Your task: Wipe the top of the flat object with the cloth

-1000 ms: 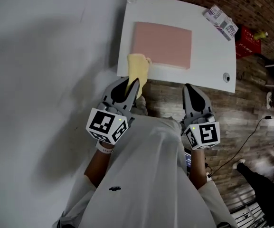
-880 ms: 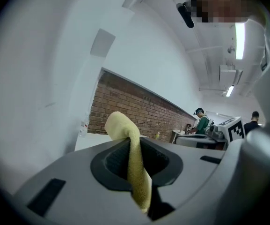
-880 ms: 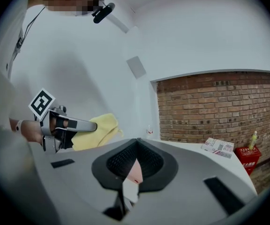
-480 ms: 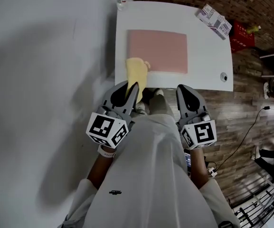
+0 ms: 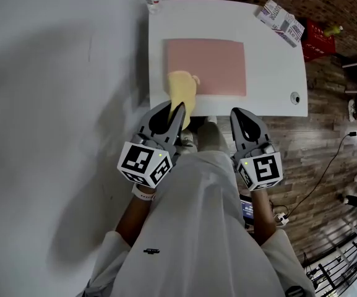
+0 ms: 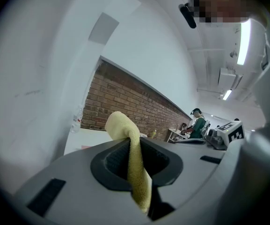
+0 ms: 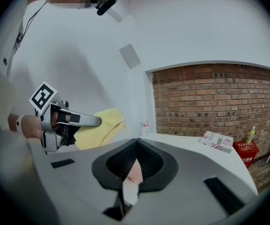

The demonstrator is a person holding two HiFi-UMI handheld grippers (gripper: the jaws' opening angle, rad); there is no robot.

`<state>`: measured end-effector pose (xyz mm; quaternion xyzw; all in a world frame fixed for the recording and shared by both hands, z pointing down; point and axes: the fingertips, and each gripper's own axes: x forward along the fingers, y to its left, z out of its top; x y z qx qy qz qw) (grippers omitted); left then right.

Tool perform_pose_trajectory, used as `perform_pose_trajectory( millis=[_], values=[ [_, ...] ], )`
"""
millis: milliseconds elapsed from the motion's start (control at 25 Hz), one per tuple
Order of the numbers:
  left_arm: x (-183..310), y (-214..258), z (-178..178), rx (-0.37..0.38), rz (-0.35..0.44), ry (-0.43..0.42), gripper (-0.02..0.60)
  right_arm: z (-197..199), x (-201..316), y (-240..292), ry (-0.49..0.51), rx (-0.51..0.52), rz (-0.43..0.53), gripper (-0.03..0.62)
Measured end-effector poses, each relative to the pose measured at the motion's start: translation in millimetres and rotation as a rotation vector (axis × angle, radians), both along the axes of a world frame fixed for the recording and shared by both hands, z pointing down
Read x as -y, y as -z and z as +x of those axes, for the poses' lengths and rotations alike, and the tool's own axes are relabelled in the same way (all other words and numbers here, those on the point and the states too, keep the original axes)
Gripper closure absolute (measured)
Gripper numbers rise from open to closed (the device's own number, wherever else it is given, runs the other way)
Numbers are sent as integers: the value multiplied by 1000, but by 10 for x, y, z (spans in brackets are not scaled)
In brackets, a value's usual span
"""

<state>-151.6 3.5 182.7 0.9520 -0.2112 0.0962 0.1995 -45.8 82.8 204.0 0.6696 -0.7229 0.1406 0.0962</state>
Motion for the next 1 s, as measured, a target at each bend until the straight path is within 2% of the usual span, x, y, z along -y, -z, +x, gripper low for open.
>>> perform_pose_trajectory(
  millis=[80, 280, 680, 800, 1000],
  values=[
    [45, -58, 88, 0, -15, 0, 523, 22, 25, -61, 21, -8, -17, 588],
    [172, -310, 235, 57, -37, -5, 523, 126, 123, -235, 43, -20, -48, 588],
    [561, -931, 201, 191, -50, 57, 523, 517, 276, -770, 22, -3, -116, 588],
    [706, -1030, 351, 211, -43, 45, 523, 753, 377, -912, 5, 1, -124, 588],
    [637, -1244, 676, 223, -63, -11, 523, 976, 448, -1282, -23, 1, -168, 588]
  ],
)
